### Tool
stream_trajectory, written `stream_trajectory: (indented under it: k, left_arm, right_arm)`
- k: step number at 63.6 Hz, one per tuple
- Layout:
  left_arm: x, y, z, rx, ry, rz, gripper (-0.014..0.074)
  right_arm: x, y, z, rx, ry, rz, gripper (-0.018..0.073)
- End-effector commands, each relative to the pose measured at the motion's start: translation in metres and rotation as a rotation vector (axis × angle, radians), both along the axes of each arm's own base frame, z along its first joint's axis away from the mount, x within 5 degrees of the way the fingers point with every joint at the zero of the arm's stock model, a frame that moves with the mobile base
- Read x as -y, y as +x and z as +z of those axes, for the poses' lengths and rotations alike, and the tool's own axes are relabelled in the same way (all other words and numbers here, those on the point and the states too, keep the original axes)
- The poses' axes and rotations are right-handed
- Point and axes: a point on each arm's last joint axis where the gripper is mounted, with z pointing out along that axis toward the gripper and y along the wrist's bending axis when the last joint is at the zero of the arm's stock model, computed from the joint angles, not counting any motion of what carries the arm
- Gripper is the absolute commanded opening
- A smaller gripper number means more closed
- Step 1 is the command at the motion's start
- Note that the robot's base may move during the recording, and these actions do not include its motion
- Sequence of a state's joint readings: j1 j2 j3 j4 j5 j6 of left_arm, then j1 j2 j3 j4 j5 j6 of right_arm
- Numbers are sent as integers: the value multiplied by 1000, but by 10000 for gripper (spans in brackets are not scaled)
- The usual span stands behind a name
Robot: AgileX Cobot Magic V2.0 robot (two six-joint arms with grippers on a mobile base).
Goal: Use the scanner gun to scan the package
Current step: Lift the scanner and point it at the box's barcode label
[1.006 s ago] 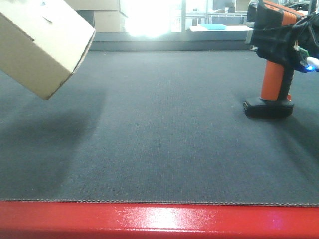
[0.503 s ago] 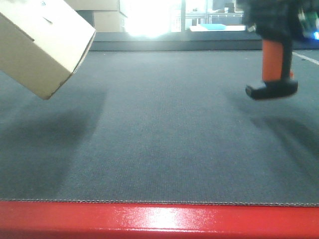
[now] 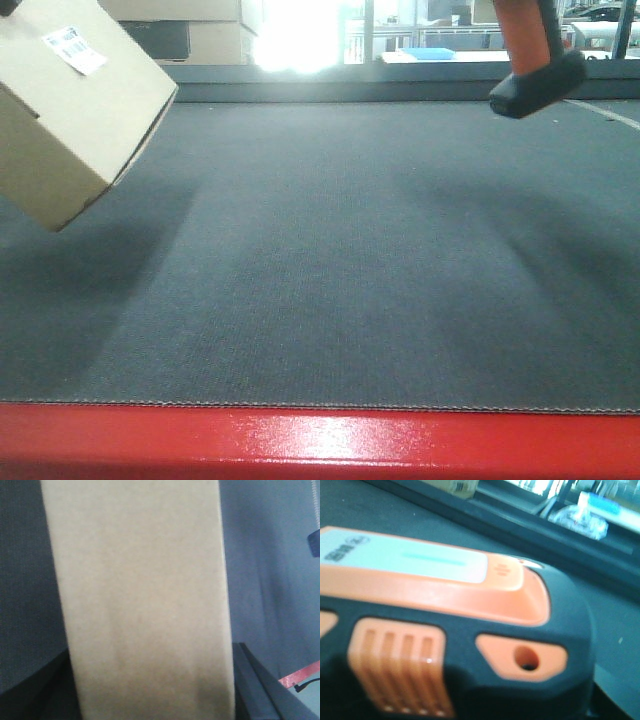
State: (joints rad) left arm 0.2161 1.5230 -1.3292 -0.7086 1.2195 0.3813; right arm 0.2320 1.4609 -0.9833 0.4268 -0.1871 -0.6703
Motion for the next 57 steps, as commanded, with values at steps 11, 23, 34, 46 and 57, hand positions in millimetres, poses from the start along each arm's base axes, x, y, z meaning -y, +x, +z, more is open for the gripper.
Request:
stream_trajectory:
  k: [11, 23, 34, 46, 57]
  left_arm:
    - [1, -2, 4, 17, -2, -8, -111]
    - [1, -2, 4, 16, 2, -8, -111]
    - [1, -2, 4, 16, 2, -8, -111]
    - [11, -4, 1, 7, 55, -59, -111]
    - [31, -4, 2, 9, 42, -118, -111]
  right_arm:
    - [-1, -1, 16, 83, -133, 42, -154]
    - [-1, -1, 17, 89, -139, 43, -154]
    - [-1, -1, 17, 95, -138, 41, -154]
    - [0, 0, 18, 118, -137, 31, -154]
    - [-1, 6, 15, 114, -137, 28, -154]
